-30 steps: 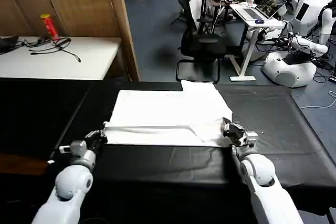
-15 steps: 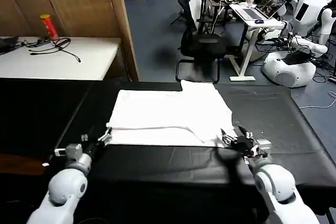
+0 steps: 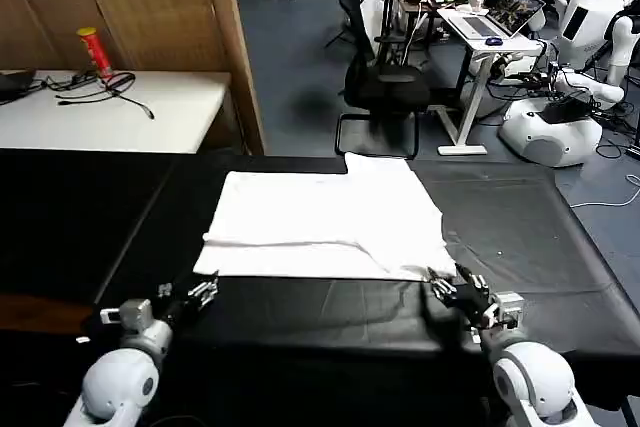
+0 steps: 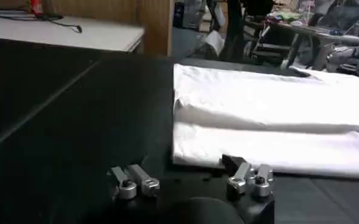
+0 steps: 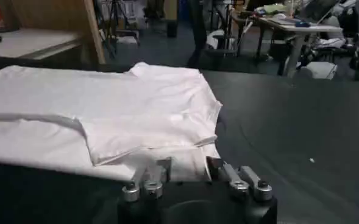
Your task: Fold and organize the clothes.
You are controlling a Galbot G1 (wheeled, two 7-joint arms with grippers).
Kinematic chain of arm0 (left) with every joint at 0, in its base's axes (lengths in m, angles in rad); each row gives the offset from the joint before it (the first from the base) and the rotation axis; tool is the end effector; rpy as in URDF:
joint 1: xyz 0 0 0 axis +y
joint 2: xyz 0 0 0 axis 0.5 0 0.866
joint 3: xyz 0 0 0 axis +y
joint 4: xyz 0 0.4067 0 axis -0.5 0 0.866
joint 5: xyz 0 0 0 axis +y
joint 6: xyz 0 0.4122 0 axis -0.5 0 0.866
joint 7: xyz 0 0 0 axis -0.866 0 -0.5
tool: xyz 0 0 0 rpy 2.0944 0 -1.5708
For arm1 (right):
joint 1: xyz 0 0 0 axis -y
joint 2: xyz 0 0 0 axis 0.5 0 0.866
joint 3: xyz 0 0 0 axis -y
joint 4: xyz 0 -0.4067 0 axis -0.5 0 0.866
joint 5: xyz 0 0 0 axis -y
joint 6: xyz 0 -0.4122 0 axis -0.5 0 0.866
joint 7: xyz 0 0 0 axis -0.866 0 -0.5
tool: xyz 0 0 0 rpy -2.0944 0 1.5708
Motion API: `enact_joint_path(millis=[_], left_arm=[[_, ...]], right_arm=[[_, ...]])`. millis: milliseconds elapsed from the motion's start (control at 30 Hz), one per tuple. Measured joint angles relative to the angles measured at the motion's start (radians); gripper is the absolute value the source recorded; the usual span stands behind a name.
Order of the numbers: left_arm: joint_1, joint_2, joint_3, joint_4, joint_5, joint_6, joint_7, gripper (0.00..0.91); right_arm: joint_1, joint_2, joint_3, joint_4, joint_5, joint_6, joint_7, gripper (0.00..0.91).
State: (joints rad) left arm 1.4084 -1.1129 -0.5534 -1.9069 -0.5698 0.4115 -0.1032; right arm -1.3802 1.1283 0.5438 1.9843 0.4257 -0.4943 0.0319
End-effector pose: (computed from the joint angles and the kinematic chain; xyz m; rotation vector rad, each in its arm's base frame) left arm 0.2798 0.1301 -0.3599 -0.0567 -2.6713 0.1071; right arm 0.2865 -0.1101 -0.3262 0.1681 -2.6948 0.0553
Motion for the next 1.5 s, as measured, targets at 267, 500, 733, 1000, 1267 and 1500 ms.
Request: enact_joint_path(millis=[267,500,733,1000,1267,1500], left_arm=[[0.023,0.003,0.001,-0.012,0.015,0.001,-0.002,0.0],[0.074,0.028,-0.011,-0.058,0.029,0.011,-0.015,0.0],[0.144,0.04,-0.033,-0.128,0.028,0.034,-0.055,0.0],[0.258,0.037,-0.068,-0.241,0.04,0.07,-0.087,0.0],[0.391,0.027,-0.111,-0.325,0.06,0.114,-0.094,0.878],[0.439,0.017,-0.148,-0.369,0.113,0.209,-0.106,0.878]], right_arm=[[-0.041,-0.02,0.018,0.044,0.042,-0.069,0.047,0.049],[-0.108,-0.041,0.027,0.102,0.041,-0.11,0.072,0.049],[-0.185,-0.067,0.054,0.158,0.044,-0.16,0.093,0.049],[-0.259,-0.07,0.077,0.21,0.044,-0.181,0.103,0.049],[-0.314,-0.05,0.089,0.287,0.034,-0.237,0.121,0.878],[-0.356,-0.041,0.13,0.386,0.05,-0.226,0.107,0.878]])
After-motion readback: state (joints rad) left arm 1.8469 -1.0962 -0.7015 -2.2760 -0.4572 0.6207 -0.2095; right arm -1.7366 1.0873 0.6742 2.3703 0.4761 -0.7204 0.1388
